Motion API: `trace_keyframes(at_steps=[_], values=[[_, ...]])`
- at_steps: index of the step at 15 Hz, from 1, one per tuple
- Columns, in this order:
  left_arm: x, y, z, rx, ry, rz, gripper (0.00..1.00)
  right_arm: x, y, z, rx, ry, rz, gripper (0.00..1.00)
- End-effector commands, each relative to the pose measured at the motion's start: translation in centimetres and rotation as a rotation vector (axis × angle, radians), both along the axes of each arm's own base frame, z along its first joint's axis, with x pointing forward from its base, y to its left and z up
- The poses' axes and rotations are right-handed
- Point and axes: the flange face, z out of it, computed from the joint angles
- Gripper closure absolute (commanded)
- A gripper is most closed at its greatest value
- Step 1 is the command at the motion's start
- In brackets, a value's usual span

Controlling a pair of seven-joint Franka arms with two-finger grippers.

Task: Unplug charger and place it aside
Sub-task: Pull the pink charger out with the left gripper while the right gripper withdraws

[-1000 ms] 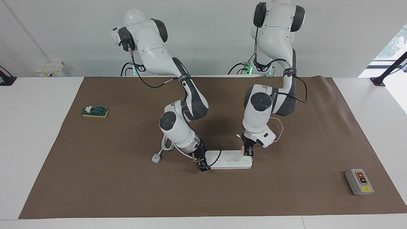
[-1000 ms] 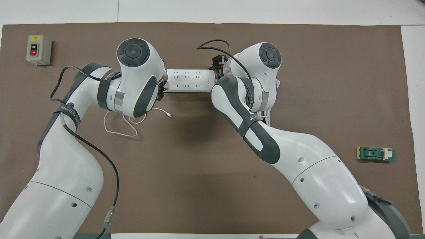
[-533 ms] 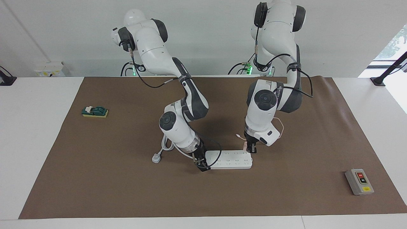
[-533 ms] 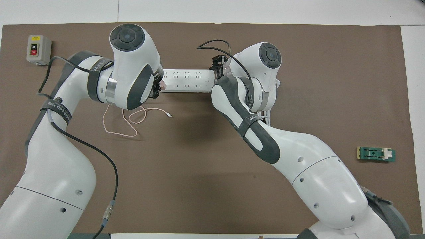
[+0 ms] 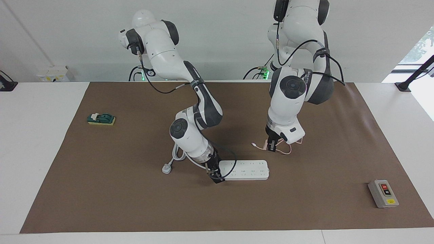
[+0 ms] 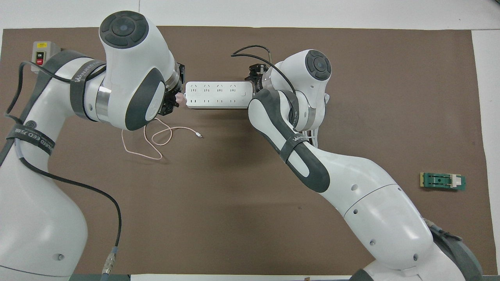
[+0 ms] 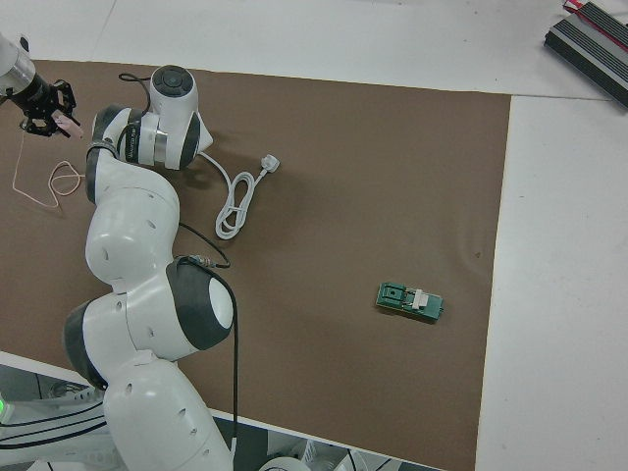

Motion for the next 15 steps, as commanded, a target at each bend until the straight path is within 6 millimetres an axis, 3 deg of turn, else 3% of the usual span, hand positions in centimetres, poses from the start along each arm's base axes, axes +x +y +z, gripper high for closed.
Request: trace_keyframes(at_steps=[1, 6, 7, 12, 15], values=[[-1.4, 2.2, 2.1, -0.012, 0.04, -0.189, 1.0, 0.7, 0.1, 2.3, 0.048, -0.05, -0.009, 0.0], [-5.3, 7.5, 2.8, -0.047, 0.077, -0.622, 1.0, -0.7, -2.1, 5.4, 0.035, -0.042, -0.025, 0.0], [-4.8, 9.8, 3.2, -0.052, 0.054, -0.637, 1.0, -1.1, -3.5, 6.3, 0.029, -0.03, -0.033, 0.0], [-5.1, 16.2, 3.5, -0.067, 0.039, -0.815, 1.0, -1.6, -9.2, 11.2, 0.023, 0.037, 0.005, 0.0], [-6.0, 19.6, 2.7, -0.075, 0.039, -0.894, 1.0, -2.1, -13.0, 15.4, -0.051, -0.033, 0.199, 0.0]])
